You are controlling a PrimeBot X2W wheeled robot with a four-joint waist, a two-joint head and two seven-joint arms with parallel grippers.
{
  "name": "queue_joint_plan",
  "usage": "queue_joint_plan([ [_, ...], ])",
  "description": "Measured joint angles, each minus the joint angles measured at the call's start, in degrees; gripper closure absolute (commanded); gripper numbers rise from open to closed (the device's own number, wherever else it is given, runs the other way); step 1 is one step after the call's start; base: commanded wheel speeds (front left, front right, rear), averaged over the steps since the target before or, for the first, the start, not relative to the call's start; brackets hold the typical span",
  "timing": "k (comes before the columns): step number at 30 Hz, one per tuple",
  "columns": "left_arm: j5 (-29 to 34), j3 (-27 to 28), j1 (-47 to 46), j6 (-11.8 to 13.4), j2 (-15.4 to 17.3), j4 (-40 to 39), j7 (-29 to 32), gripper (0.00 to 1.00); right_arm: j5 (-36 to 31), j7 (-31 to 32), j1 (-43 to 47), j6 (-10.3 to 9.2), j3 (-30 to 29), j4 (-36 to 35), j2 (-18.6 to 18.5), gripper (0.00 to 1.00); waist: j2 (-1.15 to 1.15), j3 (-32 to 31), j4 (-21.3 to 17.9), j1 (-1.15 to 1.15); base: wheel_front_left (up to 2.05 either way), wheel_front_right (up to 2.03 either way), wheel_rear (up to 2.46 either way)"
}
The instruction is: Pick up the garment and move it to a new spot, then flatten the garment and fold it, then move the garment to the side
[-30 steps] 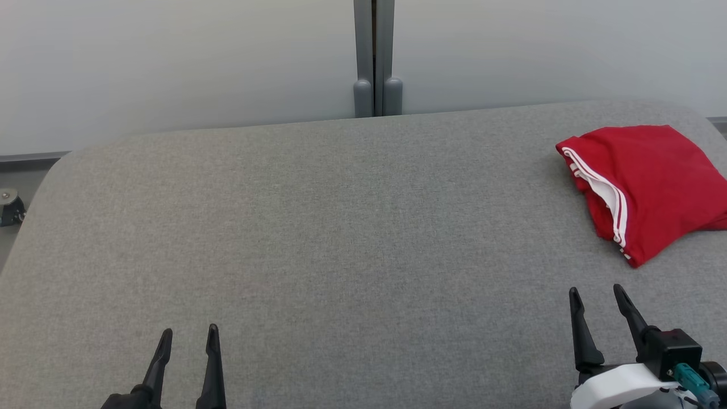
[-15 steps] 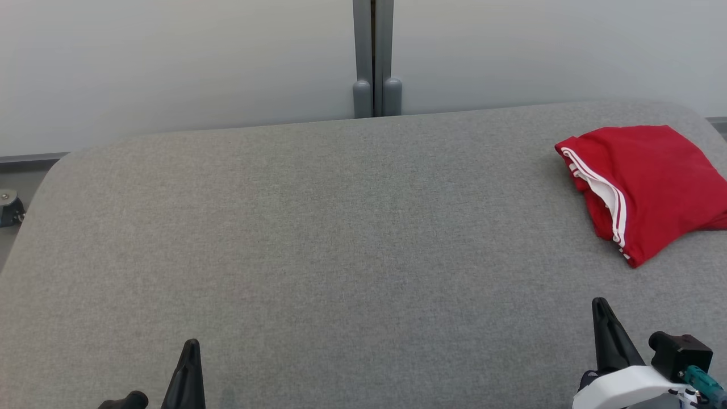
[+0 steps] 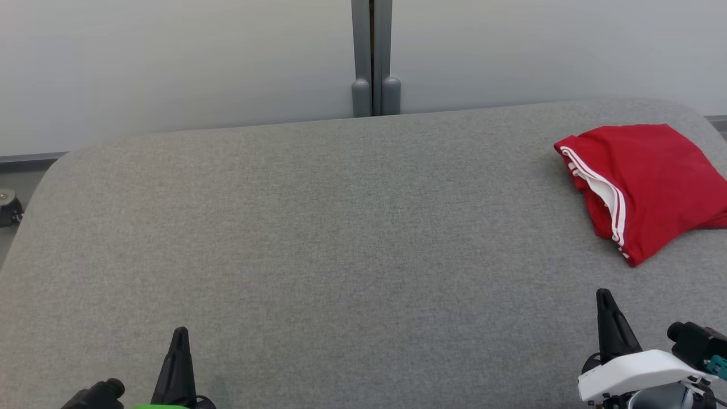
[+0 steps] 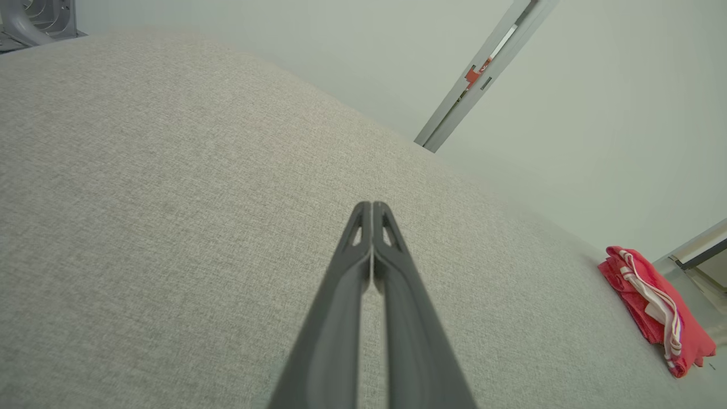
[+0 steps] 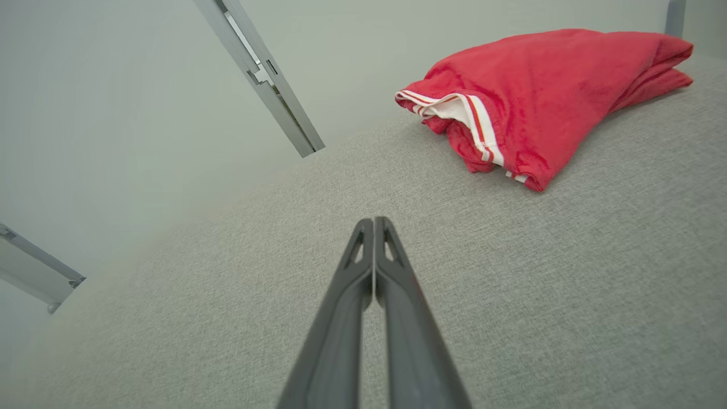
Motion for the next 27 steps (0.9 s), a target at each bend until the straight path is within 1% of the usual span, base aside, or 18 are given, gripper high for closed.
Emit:
queue_joint_plan([
  [12,-10.1,1.0,-2.2,-0.2,0.3,0.8,2.4,1.00,11.3,2.6,-1.4,0.00,-0.2,0.1,0.0,1.00,0.00,0.1,-0.2,0.00,0.00,0.00,0.00],
  [27,-20.7,2.0,-4.5,-0.4,0.4,1.5,5.3,1.00,23.3,5.6,-3.1,0.00,-0.5,0.3,0.0,1.00,0.00,0.2,-0.3,0.00,0.00,0.00,0.00],
])
